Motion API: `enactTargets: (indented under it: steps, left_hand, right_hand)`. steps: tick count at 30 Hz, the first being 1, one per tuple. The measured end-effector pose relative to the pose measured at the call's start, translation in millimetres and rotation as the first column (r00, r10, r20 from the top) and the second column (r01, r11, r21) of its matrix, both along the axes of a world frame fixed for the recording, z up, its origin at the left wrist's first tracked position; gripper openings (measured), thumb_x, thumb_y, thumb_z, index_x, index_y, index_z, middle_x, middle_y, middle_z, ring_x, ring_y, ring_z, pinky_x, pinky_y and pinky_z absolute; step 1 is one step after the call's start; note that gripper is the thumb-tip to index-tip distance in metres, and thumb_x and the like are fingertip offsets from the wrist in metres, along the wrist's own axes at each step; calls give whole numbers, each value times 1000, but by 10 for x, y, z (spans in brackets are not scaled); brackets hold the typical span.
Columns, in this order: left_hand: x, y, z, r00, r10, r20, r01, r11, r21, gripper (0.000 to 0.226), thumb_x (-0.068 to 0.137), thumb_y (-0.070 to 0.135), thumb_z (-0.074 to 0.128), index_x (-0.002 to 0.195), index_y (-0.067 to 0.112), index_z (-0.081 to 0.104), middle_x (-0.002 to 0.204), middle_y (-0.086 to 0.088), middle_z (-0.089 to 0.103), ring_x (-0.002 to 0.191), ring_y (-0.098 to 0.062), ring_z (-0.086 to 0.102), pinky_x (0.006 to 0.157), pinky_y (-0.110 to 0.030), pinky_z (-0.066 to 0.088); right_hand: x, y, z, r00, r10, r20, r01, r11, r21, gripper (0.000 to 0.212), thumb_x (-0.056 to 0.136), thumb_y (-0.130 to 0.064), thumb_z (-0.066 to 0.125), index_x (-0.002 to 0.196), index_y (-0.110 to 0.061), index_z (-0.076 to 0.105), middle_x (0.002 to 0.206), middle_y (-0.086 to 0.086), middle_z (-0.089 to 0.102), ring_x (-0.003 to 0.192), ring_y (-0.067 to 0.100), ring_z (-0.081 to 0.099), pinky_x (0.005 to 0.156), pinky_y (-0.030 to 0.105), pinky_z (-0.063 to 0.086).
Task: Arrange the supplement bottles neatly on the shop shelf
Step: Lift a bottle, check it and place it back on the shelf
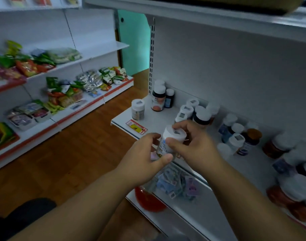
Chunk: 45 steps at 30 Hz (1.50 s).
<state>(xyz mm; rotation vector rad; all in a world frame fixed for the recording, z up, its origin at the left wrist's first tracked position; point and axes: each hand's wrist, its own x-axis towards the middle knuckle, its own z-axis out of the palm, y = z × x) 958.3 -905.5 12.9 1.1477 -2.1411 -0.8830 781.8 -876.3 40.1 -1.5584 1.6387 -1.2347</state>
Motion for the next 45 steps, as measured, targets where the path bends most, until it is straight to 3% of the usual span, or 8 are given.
enactTargets:
  steps: [8, 15, 18, 21, 25, 30, 40, 45]
  left_hand:
    - [162, -1015, 60, 998, -25, 65, 30, 996, -79, 65, 78, 71, 53, 130, 33, 44, 117, 14, 54, 103, -4, 51, 84, -35, 50]
    - [394, -1984, 47, 955, -119, 272, 227, 882, -413, 70, 77, 64, 60, 134, 24, 45, 130, 3, 50, 118, -16, 43, 95, -25, 34]
    - [423, -2429, 36, 886, -182, 427, 398, 770, -498, 75, 75, 53, 66, 139, 21, 40, 140, -4, 42, 128, -25, 37, 103, -36, 34]
    - [383, -2711, -48, 771, -270, 576, 546, 745, -382, 90, 76, 54, 64, 148, 25, 19, 155, -8, 21, 142, -29, 18, 110, -45, 26]
    - [300, -2881, -184, 594, -412, 691, 698, 691, -187, 103, 78, 35, 68, 153, 29, -2, 154, -8, 18, 130, -36, 32, 105, -46, 38]
    - [268, -2929, -264, 596, -408, 691, 723, 647, -241, 90, 83, 19, 61, 153, 22, 4, 141, -12, 30, 113, -34, 41, 92, -43, 46]
    - [275, -2924, -250, 580, -409, 705, 737, 632, -240, 91, 84, 29, 60, 153, 19, 1, 143, -12, 29, 118, -32, 39, 98, -42, 43]
    - [334, -2782, -72, 707, -343, 618, 666, 617, -420, 82, 80, 47, 53, 150, 19, 21, 153, -11, 26, 141, -31, 19, 110, -45, 25]
  right_hand:
    - [161, -883, 61, 997, 43, -65, -40, 999, 34, 33, 73, -36, 76, 98, -45, 55, 107, -27, 62, 93, -12, 59, 68, 3, 45]
    - [433, -1379, -131, 968, -179, -175, 192, 979, 62, 35, 69, -42, 76, 96, -41, 54, 100, -48, 50, 89, -15, 54, 65, 4, 42]
    - [577, -1565, -306, 922, -281, -265, 309, 948, 69, 34, 73, -34, 77, 99, -34, 55, 98, -29, 57, 88, -4, 55, 69, 16, 45]
    - [707, -1692, -440, 878, -328, -349, 387, 915, 115, 33, 77, -30, 74, 104, -26, 55, 103, -5, 56, 90, 12, 54, 77, 33, 47]
    - [849, -1765, -532, 843, -344, -413, 425, 897, 120, 32, 82, -27, 69, 110, -23, 54, 106, 3, 53, 91, 15, 52, 72, 26, 39]
    - [893, -1781, -556, 803, -319, -504, 431, 895, 119, 38, 81, -21, 72, 113, -16, 52, 108, 8, 51, 93, 23, 54, 79, 34, 44]
    - [991, -1808, -542, 773, -345, -533, 474, 872, 123, 39, 83, -17, 69, 117, -12, 52, 114, 11, 50, 99, 28, 54, 84, 37, 44]
    - [1083, -1643, -483, 750, -392, -533, 527, 841, 123, 62, 90, -27, 64, 145, -18, 35, 154, 15, 25, 141, 30, 26, 114, 35, 23]
